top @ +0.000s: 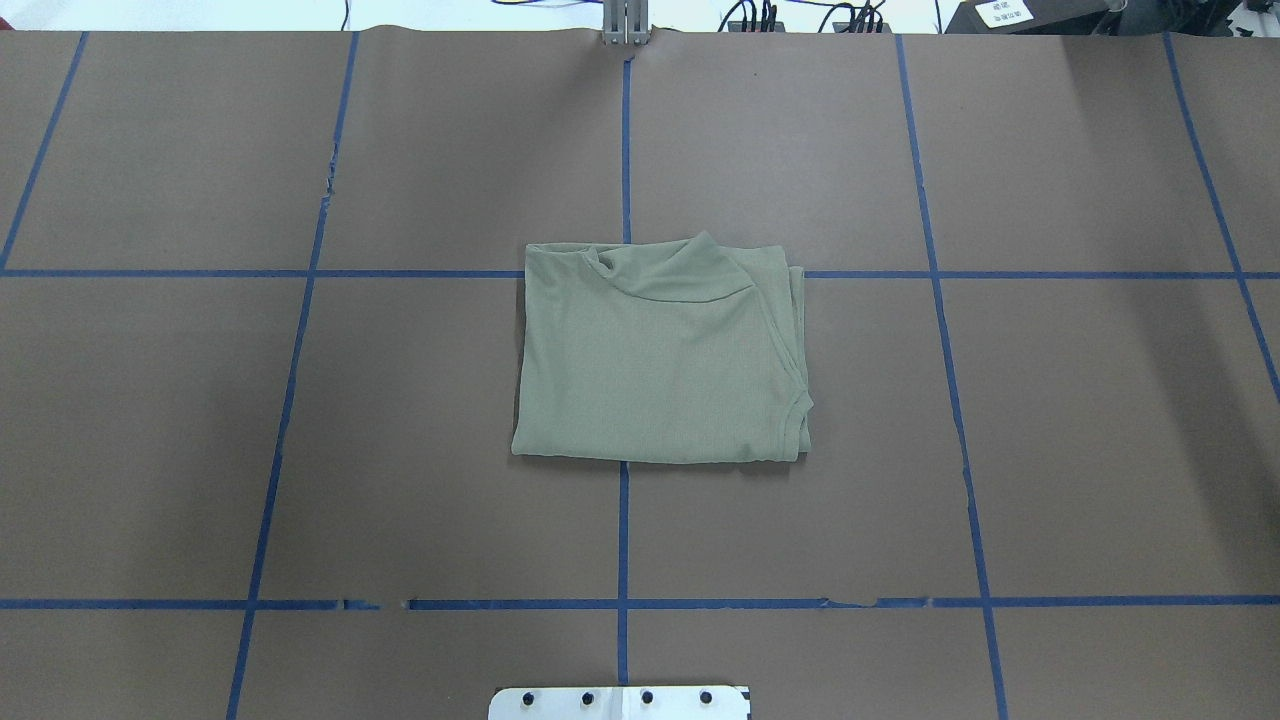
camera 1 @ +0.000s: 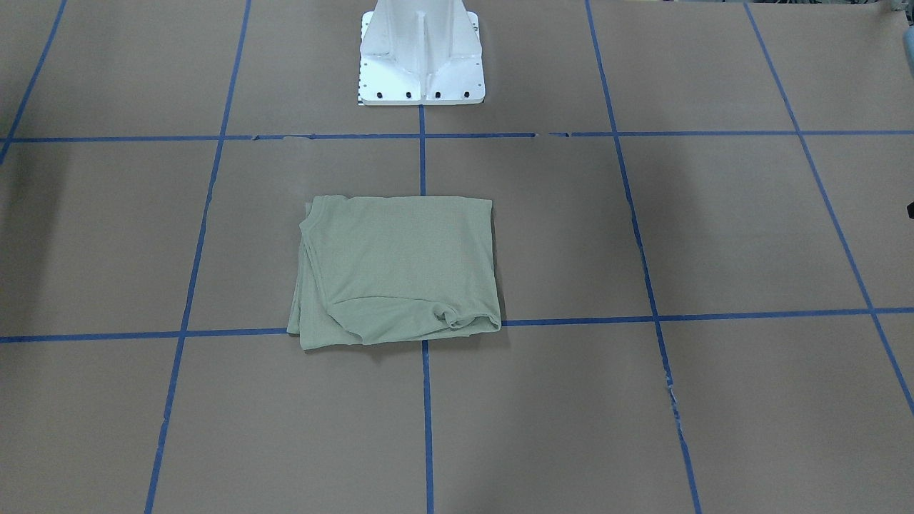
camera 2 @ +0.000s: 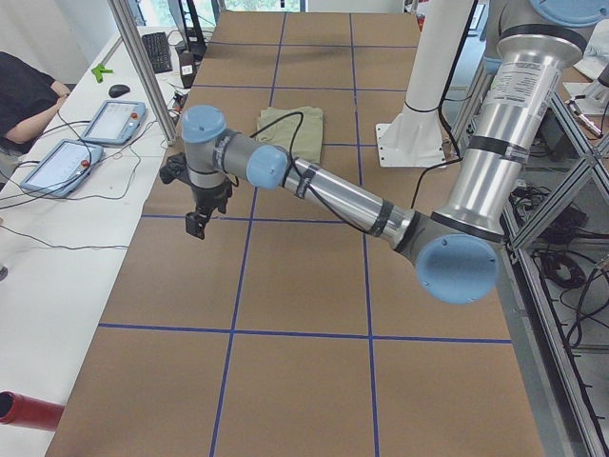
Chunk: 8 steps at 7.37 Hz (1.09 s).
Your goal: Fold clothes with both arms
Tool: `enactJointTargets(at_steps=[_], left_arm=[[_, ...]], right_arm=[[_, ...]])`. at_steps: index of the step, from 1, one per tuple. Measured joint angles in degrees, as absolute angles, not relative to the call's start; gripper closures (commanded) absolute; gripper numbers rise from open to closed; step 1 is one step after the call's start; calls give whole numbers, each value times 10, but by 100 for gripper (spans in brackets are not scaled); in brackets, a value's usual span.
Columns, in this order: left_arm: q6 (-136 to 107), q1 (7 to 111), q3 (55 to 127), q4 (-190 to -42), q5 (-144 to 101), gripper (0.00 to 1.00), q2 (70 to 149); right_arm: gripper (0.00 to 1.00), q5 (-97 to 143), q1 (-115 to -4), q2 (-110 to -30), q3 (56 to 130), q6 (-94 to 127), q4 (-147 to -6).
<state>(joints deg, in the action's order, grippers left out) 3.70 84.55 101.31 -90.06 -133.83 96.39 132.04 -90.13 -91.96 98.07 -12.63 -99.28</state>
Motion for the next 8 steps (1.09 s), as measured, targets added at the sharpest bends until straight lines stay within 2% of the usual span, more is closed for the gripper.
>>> enactJointTargets(at_steps=[3, 8], left_arm=[[38, 889, 1025, -902, -1357, 0, 890], [32, 908, 1032, -901, -1345, 0, 857]], right_arm=[[0, 1321, -908, -1001, 1056, -81, -992], [0, 1320, -907, -1003, 1078, -40, -981]])
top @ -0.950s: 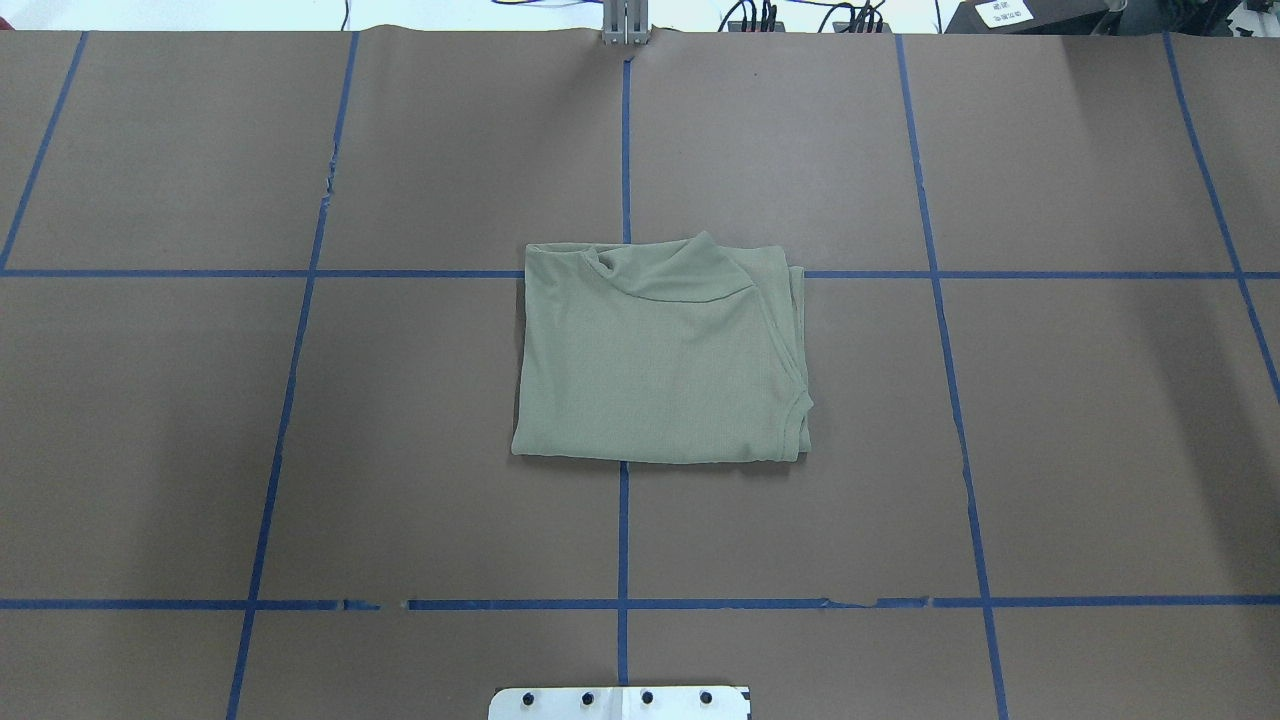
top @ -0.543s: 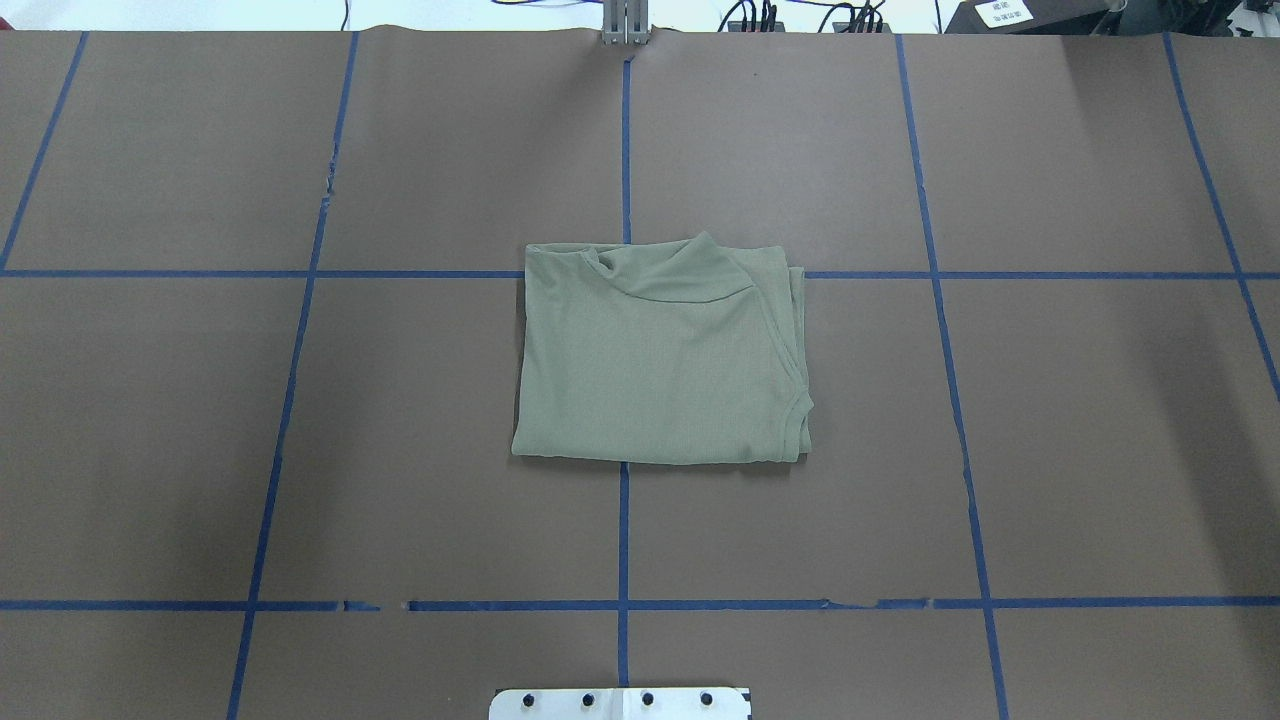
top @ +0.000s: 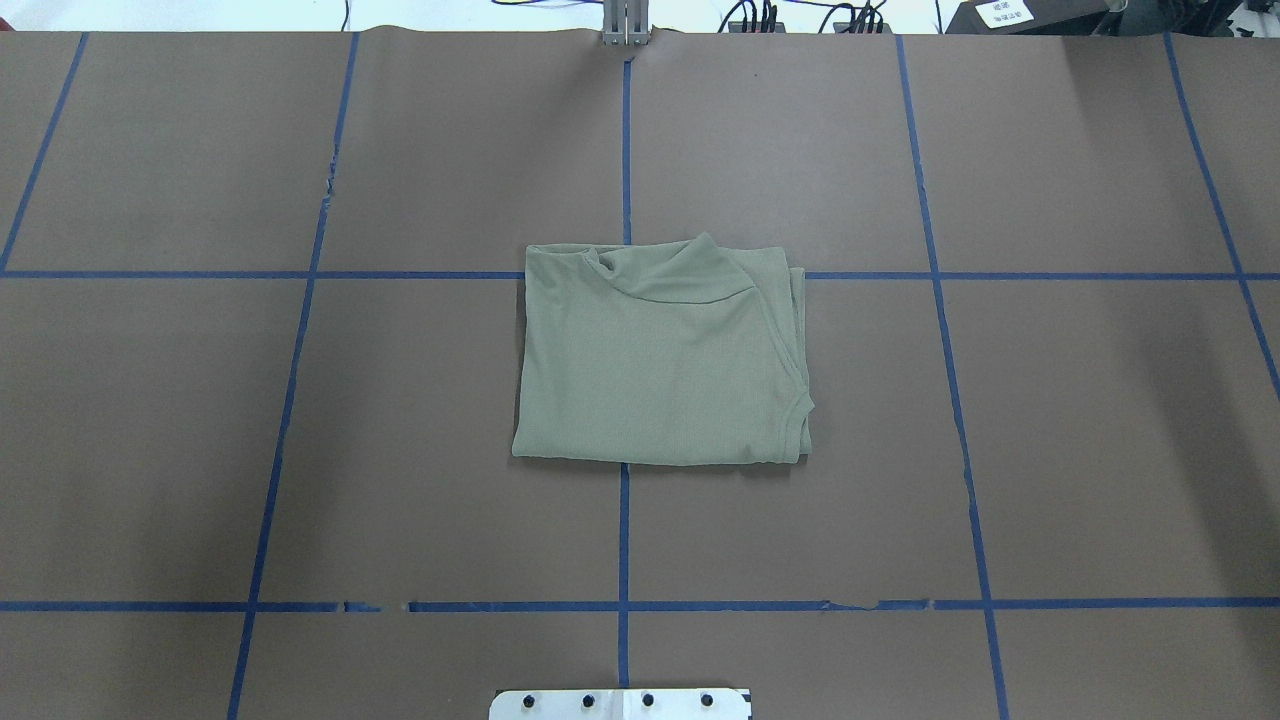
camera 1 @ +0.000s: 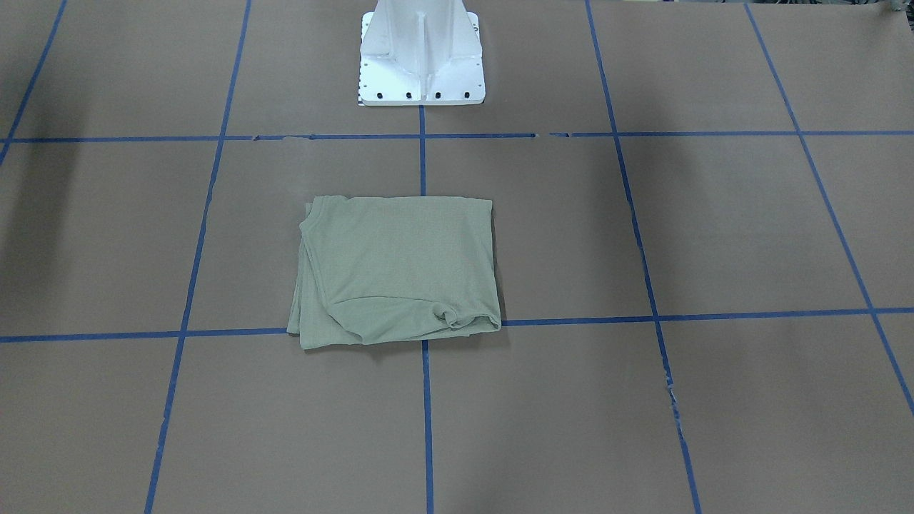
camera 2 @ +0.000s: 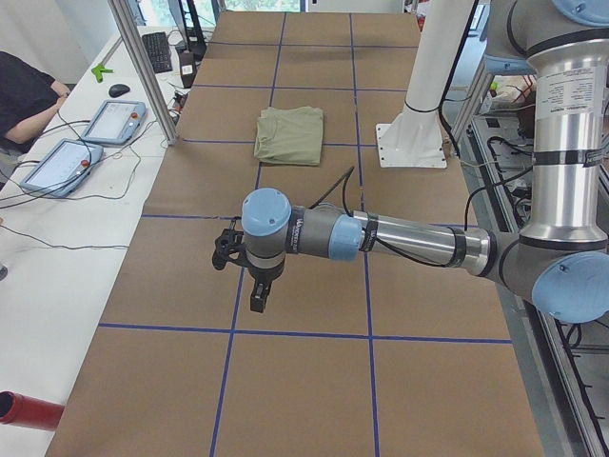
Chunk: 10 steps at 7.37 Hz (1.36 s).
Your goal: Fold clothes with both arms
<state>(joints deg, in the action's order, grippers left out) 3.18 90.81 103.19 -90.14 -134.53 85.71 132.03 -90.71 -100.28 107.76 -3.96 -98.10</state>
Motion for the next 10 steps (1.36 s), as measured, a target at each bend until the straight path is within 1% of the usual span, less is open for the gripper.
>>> enactJointTargets(at_steps=[4, 10], left_arm=[[33, 906, 1039, -901, -1317, 0, 841], [34, 904, 1045, -902, -1317, 0, 838]], right_arm=[[0, 1322, -907, -1004, 1079, -39, -974], [0, 1322, -907, -1004, 1079, -38, -962]])
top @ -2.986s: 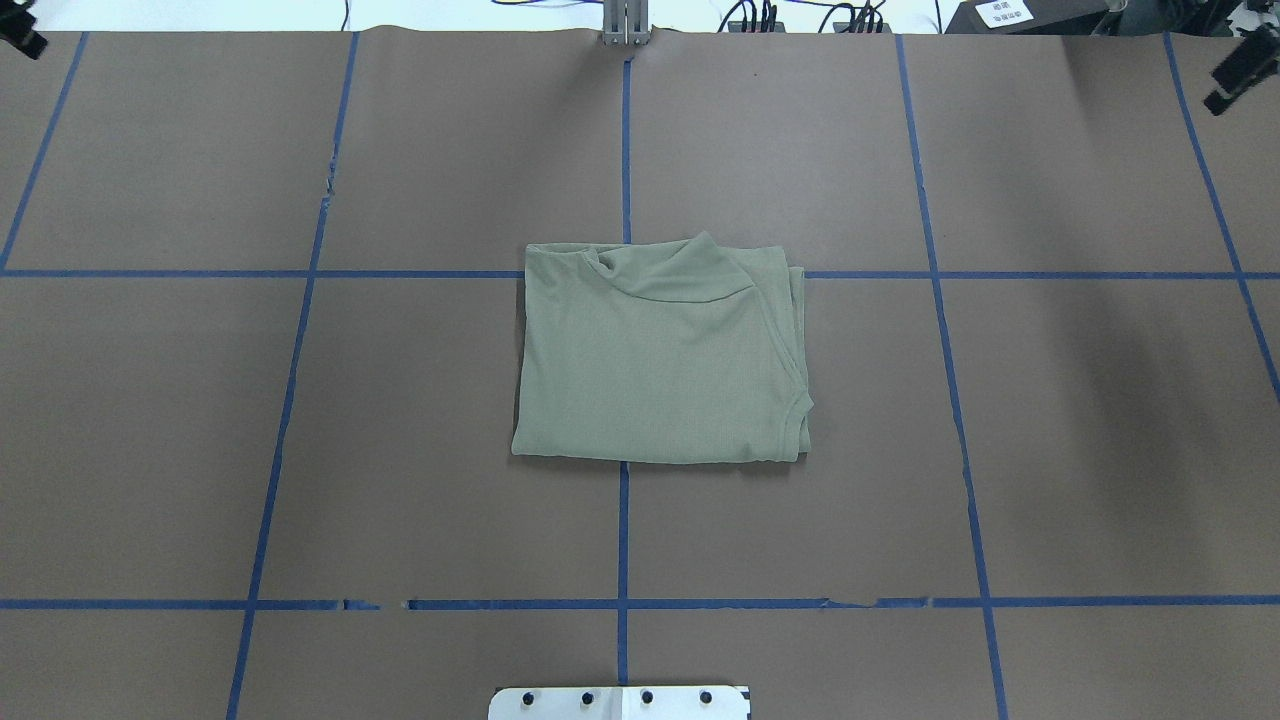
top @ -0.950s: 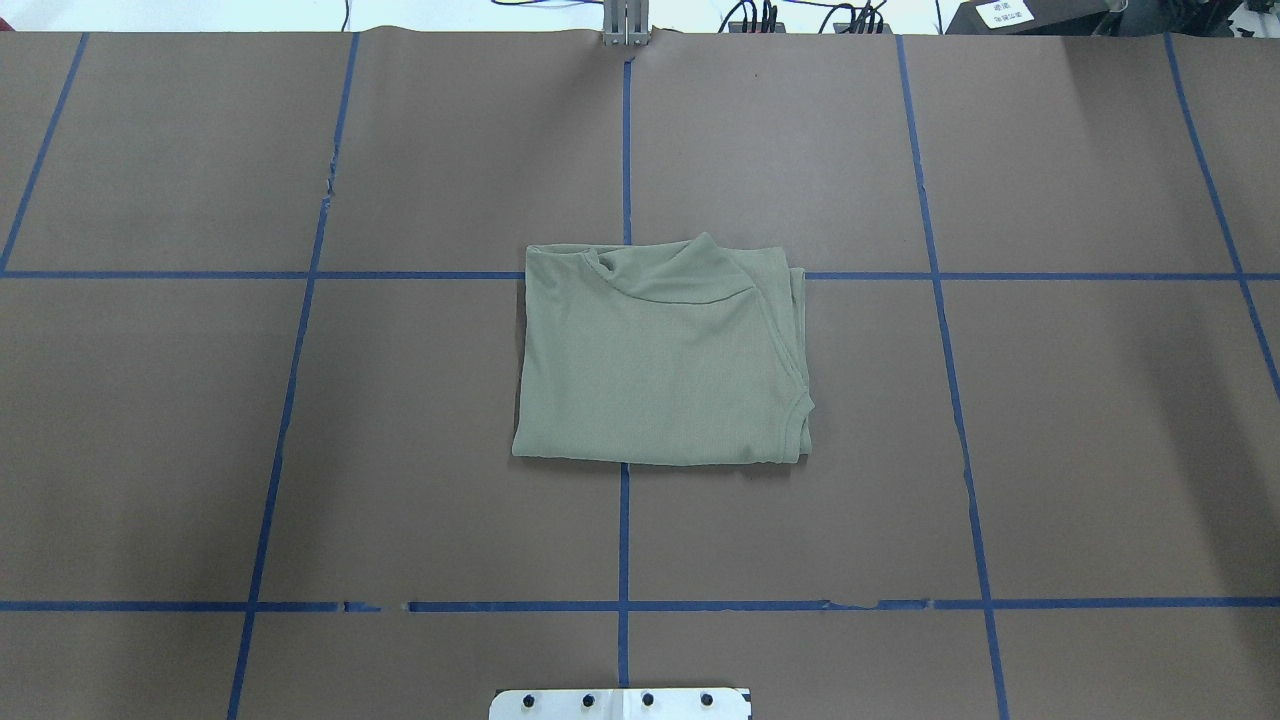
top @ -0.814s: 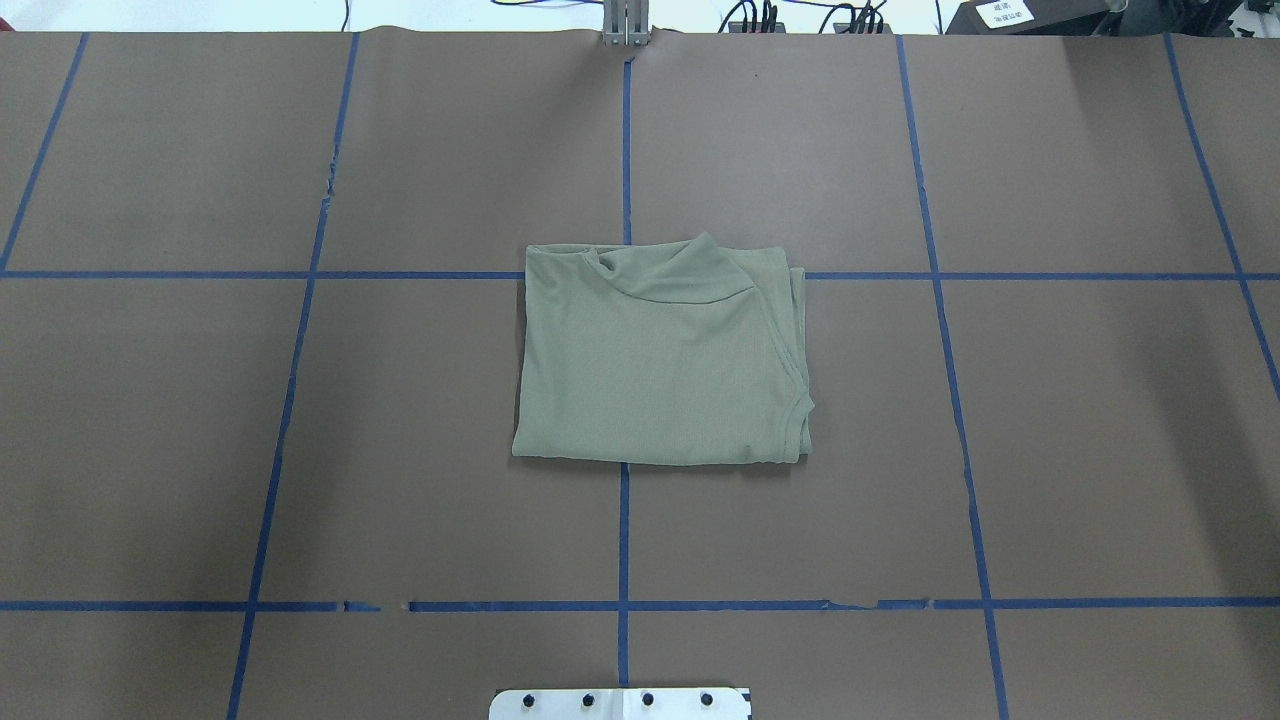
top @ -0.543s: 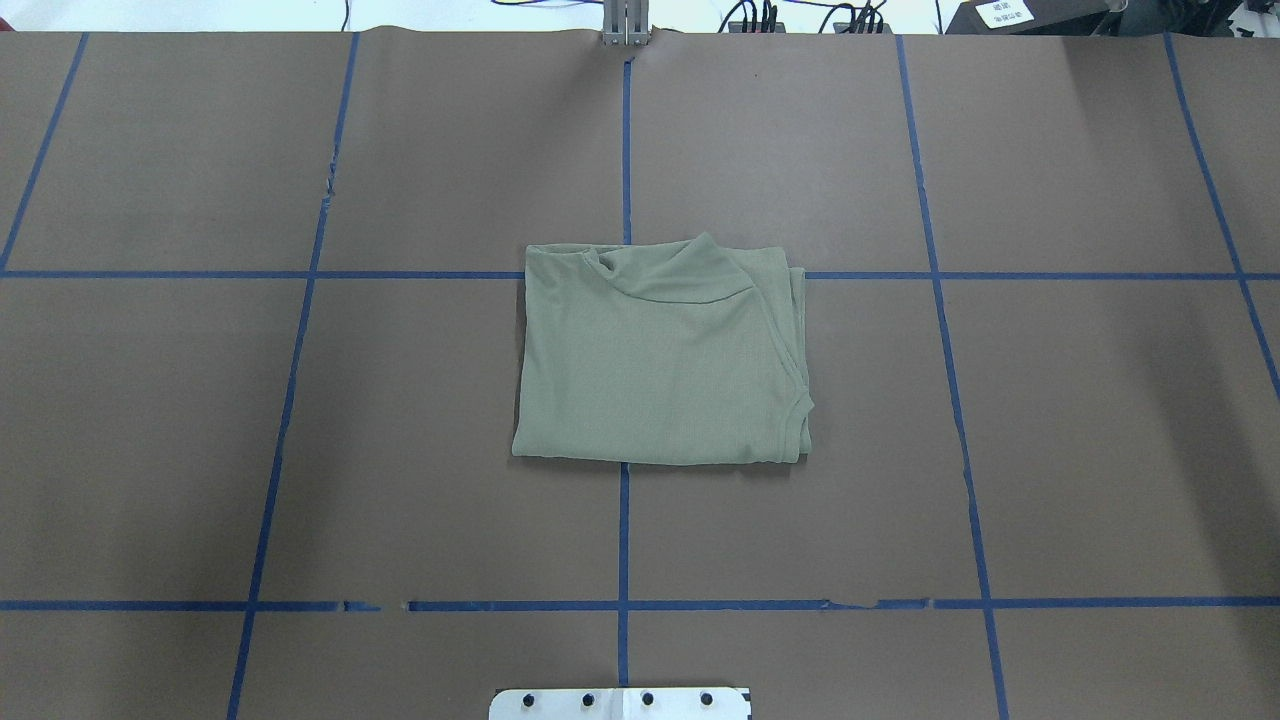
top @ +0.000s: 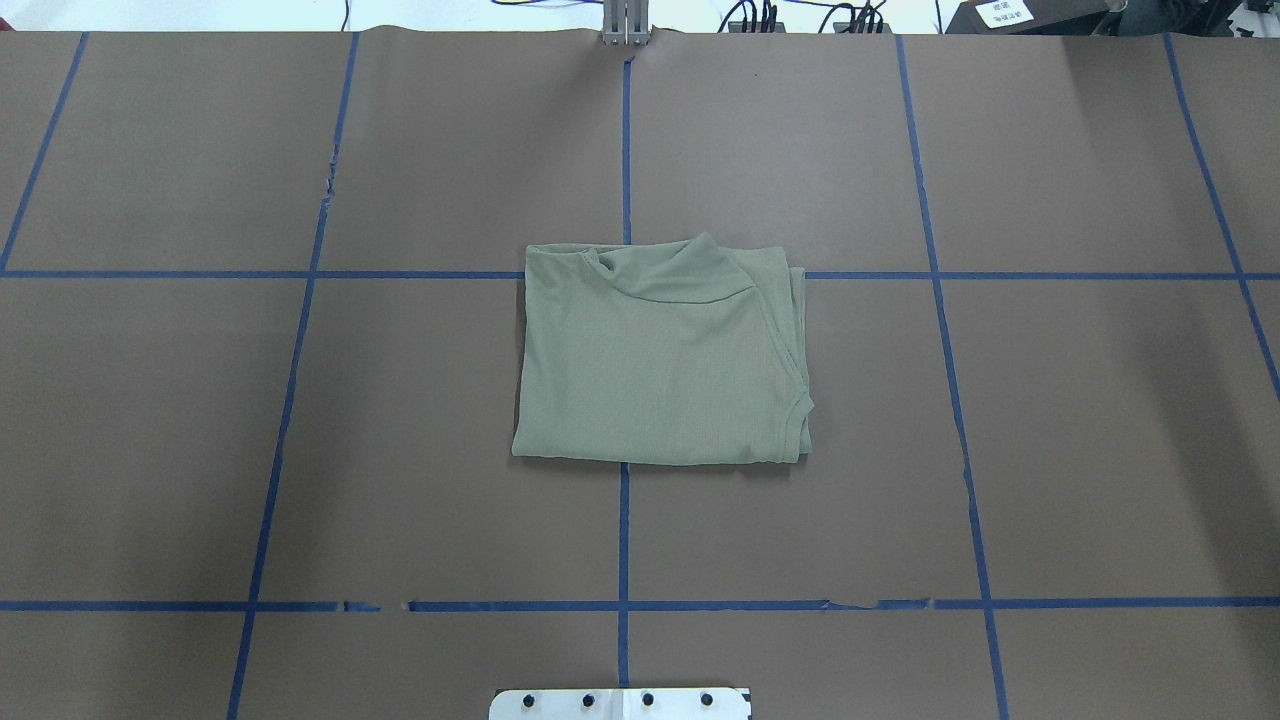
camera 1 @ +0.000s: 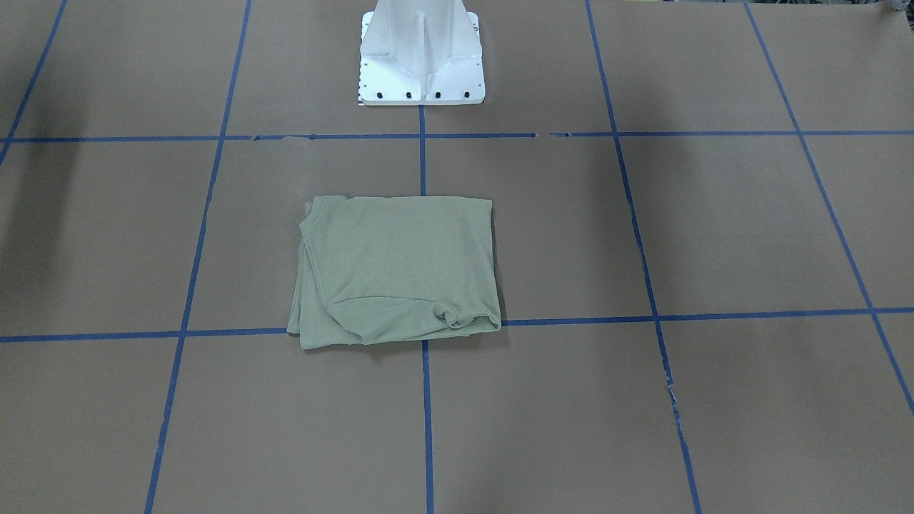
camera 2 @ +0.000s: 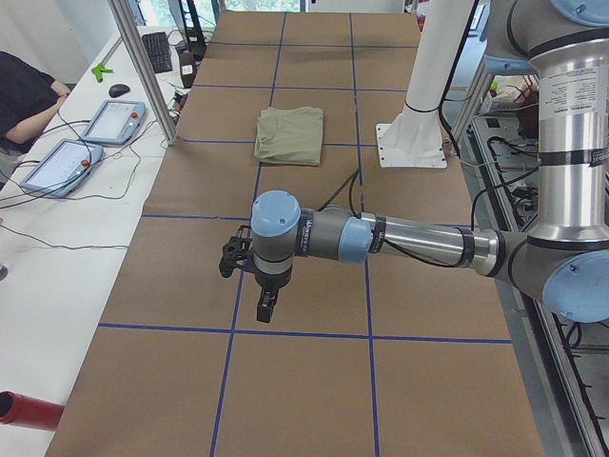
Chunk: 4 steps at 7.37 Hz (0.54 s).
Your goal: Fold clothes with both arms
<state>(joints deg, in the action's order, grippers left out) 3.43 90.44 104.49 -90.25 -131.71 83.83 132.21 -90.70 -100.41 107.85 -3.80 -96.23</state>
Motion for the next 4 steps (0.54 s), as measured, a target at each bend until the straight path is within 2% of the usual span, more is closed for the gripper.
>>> enactJointTargets(at_steps=[4], left_arm=[[34, 904, 1047, -903, -1318, 0, 838]], right_arm=[[0, 1322, -907, -1004, 1078, -39, -962]])
